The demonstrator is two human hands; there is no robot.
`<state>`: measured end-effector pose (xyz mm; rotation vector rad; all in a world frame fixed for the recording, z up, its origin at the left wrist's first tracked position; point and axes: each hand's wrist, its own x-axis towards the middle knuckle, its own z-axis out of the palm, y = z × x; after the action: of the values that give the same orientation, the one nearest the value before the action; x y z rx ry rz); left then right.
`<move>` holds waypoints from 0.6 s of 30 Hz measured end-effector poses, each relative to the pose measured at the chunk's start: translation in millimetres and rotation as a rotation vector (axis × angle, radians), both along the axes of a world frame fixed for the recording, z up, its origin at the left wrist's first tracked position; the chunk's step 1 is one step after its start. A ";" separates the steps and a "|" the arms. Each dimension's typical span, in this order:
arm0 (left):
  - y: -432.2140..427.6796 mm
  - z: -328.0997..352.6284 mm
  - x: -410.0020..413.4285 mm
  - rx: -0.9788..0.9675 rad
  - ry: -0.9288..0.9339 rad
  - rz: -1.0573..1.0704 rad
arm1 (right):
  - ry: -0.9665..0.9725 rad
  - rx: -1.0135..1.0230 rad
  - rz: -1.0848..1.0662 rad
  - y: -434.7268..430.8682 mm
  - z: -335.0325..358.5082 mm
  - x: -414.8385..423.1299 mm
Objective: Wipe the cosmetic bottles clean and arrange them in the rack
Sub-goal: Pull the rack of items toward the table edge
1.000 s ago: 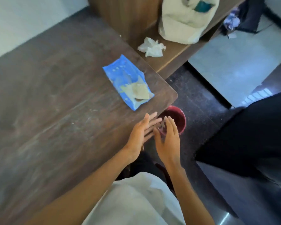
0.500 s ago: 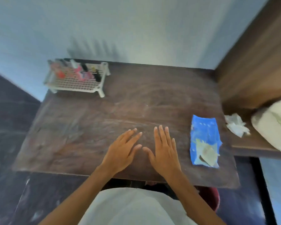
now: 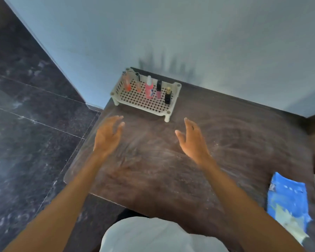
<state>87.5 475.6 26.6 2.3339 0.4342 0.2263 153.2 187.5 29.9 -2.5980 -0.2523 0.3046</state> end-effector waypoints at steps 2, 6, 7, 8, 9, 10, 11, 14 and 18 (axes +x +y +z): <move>28.5 4.0 34.8 -0.089 0.002 0.066 | 0.060 0.112 -0.136 22.2 2.4 30.7; 69.4 10.9 96.8 -0.199 0.026 0.203 | 0.161 0.289 -0.424 55.5 11.9 78.4; 75.8 11.8 109.1 -0.228 0.041 0.220 | 0.195 0.320 -0.483 60.7 13.3 86.7; 82.8 9.0 121.6 -0.267 0.065 0.235 | 0.217 0.339 -0.527 64.8 13.3 94.4; 88.6 6.9 132.7 -0.303 0.093 0.240 | 0.231 0.342 -0.557 68.1 12.3 100.8; 94.0 3.4 143.4 -0.330 0.127 0.234 | 0.236 0.339 -0.575 71.3 10.4 106.5; 97.8 0.5 152.8 -0.342 0.168 0.217 | 0.234 0.332 -0.584 74.1 8.5 111.1; 99.9 -4.2 174.9 -0.357 0.265 0.183 | 0.237 0.343 -0.614 80.7 3.9 119.9; 97.4 -7.8 188.0 -0.403 0.286 0.168 | 0.193 0.366 -0.586 86.8 0.5 126.3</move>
<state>275.5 573.0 18.9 1.9376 0.7450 -0.1119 279.5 274.3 30.3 -2.1408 0.4720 0.2616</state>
